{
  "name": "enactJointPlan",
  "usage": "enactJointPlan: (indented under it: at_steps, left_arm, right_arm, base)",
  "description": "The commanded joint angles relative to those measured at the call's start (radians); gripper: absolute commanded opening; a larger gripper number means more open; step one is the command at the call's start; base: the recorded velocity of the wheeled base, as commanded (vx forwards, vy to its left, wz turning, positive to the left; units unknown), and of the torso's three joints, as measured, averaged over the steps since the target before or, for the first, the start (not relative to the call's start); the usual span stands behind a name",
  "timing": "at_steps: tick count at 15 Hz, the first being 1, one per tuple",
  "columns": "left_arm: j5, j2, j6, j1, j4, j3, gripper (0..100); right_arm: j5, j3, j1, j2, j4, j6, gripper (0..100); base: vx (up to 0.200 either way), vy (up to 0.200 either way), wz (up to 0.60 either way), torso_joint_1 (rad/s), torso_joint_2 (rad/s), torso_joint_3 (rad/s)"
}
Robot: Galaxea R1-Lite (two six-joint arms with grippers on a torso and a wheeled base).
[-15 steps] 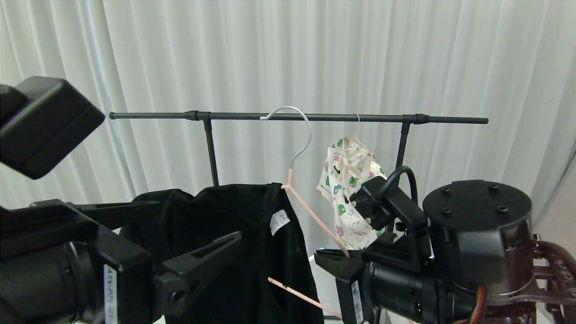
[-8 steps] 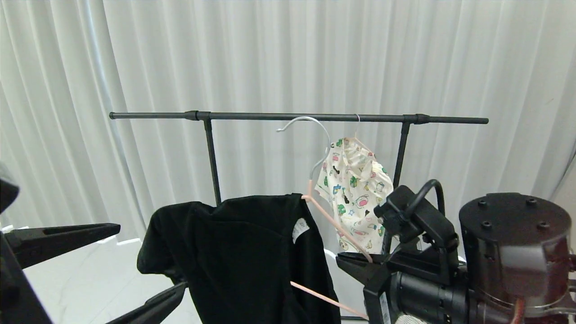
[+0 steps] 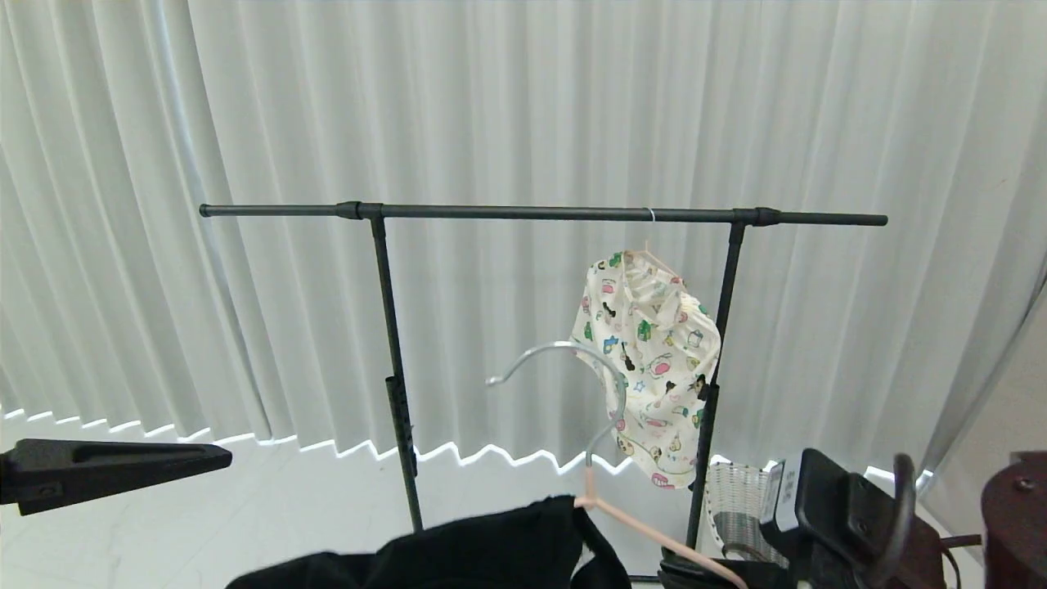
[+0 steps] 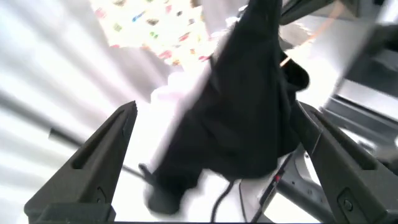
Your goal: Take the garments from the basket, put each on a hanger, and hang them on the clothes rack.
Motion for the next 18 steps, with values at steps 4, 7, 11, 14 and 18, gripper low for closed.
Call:
enactJointPlan:
  at_steps: [4, 7, 11, 14, 18]
  left_arm:
    - [-0.215, 0.106, 0.022, 0.033, -0.028, 0.009, 100]
    - [-0.258, 0.176, 0.037, 0.002, -0.028, 0.018, 100]
    - [-0.240, 0.262, 0.037, 0.010, -0.066, 0.027, 100]
    - [-0.234, 0.271, 0.037, 0.013, -0.069, 0.051, 100]
    - [-0.234, 0.271, 0.037, 0.036, -0.069, 0.062, 100]
  right_arm:
    - [-0.003, 0.030, 0.060, -0.016, -0.042, -0.034, 0]
    - [-0.003, 0.030, 0.060, -0.017, -0.050, -0.043, 0]
    - [-0.003, 0.030, 0.066, -0.016, -0.068, -0.054, 0]
    - [-0.003, 0.027, 0.068, -0.014, -0.073, -0.054, 0]
    - [-0.003, 0.027, 0.074, -0.011, -0.087, -0.054, 0]
  base:
    - [0.000, 0.000, 0.00, 0.000, 0.00, 0.000]
    - [0.000, 0.000, 0.00, 0.000, 0.00, 0.000]
    - [0.000, 0.000, 0.00, 0.000, 0.00, 0.000]
    - [0.000, 0.000, 0.00, 0.000, 0.00, 0.000]
    - [0.000, 0.000, 0.00, 0.000, 0.00, 0.000]
